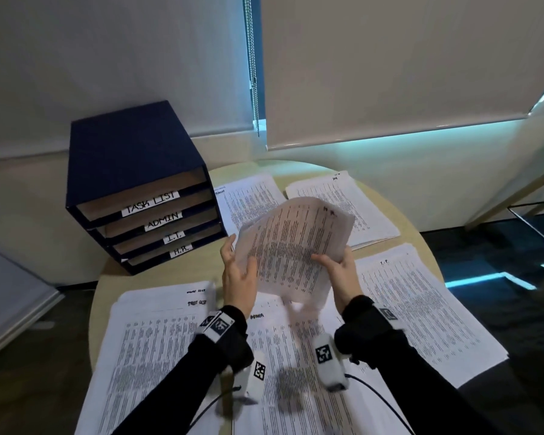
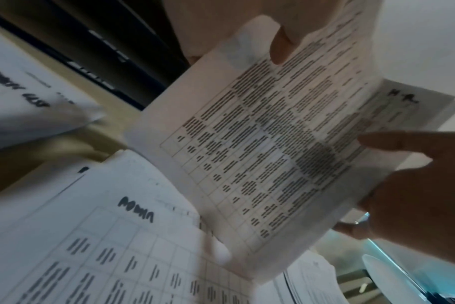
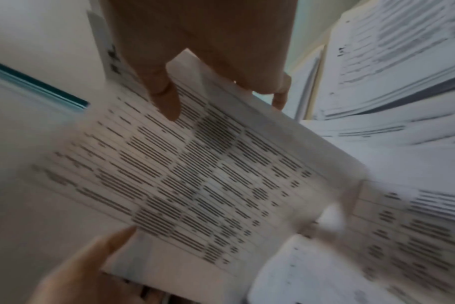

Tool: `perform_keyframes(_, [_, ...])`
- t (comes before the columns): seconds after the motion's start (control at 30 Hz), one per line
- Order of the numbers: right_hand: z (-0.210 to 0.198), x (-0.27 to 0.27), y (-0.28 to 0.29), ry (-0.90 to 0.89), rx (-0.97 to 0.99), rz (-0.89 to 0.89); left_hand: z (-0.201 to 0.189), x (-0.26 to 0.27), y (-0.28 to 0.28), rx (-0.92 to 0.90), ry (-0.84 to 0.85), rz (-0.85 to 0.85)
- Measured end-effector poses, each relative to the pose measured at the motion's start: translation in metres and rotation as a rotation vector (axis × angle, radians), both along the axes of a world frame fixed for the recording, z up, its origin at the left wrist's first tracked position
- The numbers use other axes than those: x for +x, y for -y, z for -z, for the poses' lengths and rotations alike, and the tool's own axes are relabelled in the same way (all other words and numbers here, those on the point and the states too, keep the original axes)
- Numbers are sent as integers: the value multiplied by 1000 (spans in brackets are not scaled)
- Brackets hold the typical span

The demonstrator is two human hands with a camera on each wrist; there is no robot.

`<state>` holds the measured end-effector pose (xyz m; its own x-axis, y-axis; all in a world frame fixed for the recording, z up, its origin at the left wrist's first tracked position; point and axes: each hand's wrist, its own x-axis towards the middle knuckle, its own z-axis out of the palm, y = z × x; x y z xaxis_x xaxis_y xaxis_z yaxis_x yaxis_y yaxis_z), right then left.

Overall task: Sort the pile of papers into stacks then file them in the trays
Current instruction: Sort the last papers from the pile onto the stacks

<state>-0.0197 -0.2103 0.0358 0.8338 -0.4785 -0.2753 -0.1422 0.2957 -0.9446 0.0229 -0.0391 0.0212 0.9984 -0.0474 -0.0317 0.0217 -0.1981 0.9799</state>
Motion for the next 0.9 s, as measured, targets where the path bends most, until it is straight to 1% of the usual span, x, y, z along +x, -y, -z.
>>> perform_keyframes(0.2, [43, 10, -8, -187, -130, -96, 19, 24, 2, 51, -206, 28])
perform_keyframes(0.3, [60, 10, -11, -255, -207, -161, 43, 37, 0, 153, -222, 63])
perform_keyframes(0.37, [68, 10, -10, -280, -250, -186, 49, 41, 0, 189, -209, 83])
perform_keyframes(0.43, [72, 9, -5, -254, -211, -203, 45, 46, -1, 200, -223, 49])
perform_keyframes(0.47, [73, 8, -2, -235, -178, -216, 41, 48, -1, 179, -223, 29])
perform_keyframes(0.5, [75, 6, 2, -230, -155, -231, 46, 51, -3, 157, -227, 19])
perform_keyframes(0.53, [75, 4, 5, -240, -146, -243, 43, 51, -3, 135, -238, 20])
perform_keyframes(0.6, [75, 4, 14, -292, -177, -246, 50, 56, -5, 107, -257, 31])
perform_keyframes(0.67, [75, 12, 32, -339, -272, -227, 48, 53, -2, 124, -290, 66])
perform_keyframes(0.73, [76, 27, 60, -359, -326, -140, 48, 48, 2, 203, -288, 95])
perform_keyframes(0.8, [73, 43, 92, -388, -289, -37, 53, 39, 0, 302, -262, 160])
perform_keyframes(0.87, [69, 59, 126, -424, -241, 34, 59, 28, -6, 443, -236, 275])
perform_keyframes(0.9, [68, 66, 141, -448, -247, 52, 63, 24, -12, 522, -209, 335])
